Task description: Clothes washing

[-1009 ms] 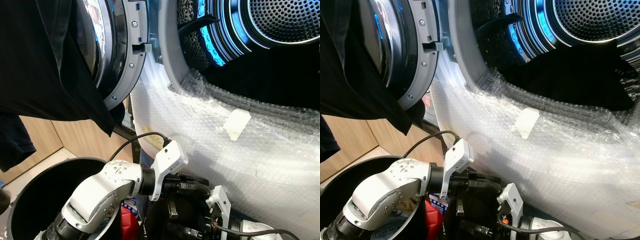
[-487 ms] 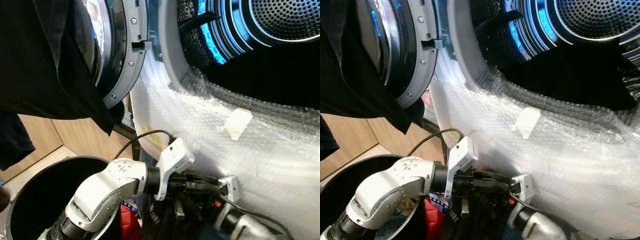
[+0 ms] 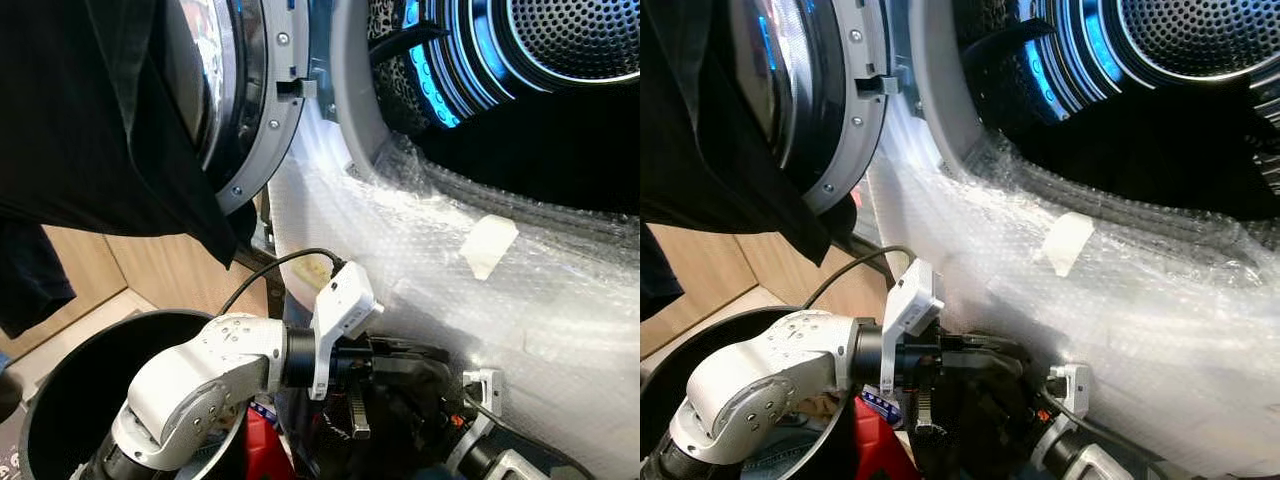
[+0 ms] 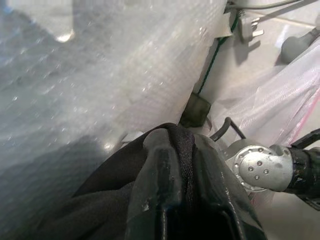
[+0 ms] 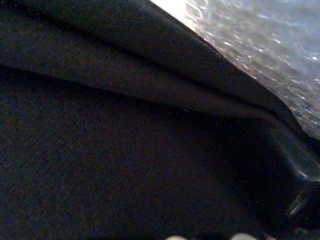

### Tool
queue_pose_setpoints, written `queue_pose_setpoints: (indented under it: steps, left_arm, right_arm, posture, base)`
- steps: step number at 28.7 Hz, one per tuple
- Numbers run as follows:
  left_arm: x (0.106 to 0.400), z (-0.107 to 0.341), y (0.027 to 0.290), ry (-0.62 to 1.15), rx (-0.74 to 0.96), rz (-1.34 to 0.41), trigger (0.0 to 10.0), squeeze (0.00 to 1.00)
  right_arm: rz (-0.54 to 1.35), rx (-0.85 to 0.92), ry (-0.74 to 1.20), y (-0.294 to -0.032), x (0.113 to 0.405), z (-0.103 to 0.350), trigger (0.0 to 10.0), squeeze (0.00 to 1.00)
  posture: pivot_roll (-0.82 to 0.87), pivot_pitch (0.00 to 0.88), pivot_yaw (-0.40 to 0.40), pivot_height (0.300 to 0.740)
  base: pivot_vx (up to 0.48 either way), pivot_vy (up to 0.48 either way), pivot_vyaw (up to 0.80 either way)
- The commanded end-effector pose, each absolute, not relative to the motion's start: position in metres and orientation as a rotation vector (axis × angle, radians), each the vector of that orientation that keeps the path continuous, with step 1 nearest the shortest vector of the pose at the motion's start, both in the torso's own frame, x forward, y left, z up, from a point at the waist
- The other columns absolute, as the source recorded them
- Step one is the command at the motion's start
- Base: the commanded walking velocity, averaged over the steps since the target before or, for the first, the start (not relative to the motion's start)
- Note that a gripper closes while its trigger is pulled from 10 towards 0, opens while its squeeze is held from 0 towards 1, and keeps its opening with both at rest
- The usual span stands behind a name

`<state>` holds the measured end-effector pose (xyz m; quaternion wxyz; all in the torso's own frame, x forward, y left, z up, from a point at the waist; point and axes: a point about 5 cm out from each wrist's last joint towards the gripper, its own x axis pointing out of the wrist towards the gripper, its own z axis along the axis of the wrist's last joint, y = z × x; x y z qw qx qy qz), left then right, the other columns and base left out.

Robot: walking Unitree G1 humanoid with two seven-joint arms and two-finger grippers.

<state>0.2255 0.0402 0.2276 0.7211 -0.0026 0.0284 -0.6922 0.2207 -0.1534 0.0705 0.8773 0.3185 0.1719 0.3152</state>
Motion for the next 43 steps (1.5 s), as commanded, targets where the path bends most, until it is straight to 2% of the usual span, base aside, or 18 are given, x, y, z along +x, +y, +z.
queue_pose_setpoints:
  steps: [1,3,4,5,6,10,43]
  left_arm:
    - [0.221,0.236,0.041,0.03,-0.001,-1.546,0.0,0.0]
    - [0.221,0.236,0.041,0.033,0.0,-1.549,0.0,0.0]
    - [0.22,0.236,0.041,0.036,0.003,-1.552,0.0,0.0]
    - [0.22,0.236,0.041,0.036,0.003,-1.552,0.0,0.0]
    - [0.22,0.236,0.041,0.037,0.002,-1.553,0.0,0.0]
    - [0.219,0.237,0.041,0.039,0.003,-1.557,0.0,0.0]
    - [0.221,0.239,0.04,0.033,0.009,-1.551,0.0,0.0]
  right_arm:
    - [0.68,0.663,0.322,-0.156,0.219,0.079,7.6,0.0]
    - [0.716,0.652,0.314,-0.155,0.215,0.081,7.6,0.0]
    - [0.748,0.621,0.313,-0.154,0.211,0.082,3.7,0.0]
    - [0.748,0.621,0.313,-0.154,0.211,0.082,3.7,0.0]
    - [0.765,0.588,0.334,-0.154,0.207,0.078,0.0,0.0]
    - [0.824,0.548,0.373,-0.153,0.199,0.075,0.0,0.0]
    - [0.964,0.579,0.318,-0.143,0.187,0.085,0.0,0.0]
  posture:
    - [0.15,0.051,0.005,0.74]
    - [0.15,0.052,0.006,0.74]
    - [0.15,0.054,0.006,0.74]
    - [0.15,0.054,0.006,0.74]
    - [0.15,0.054,0.007,0.74]
    - [0.14,0.057,0.01,0.74]
    - [0.15,0.061,0.014,0.74]
  base:
    - [0.0,0.0,0.0]
    - [0.0,0.0,0.0]
    - [0.0,0.0,0.0]
    - [0.0,0.0,0.0]
    - [0.0,0.0,0.0]
    - [0.0,0.0,0.0]
    - [0.0,0.0,0.0]
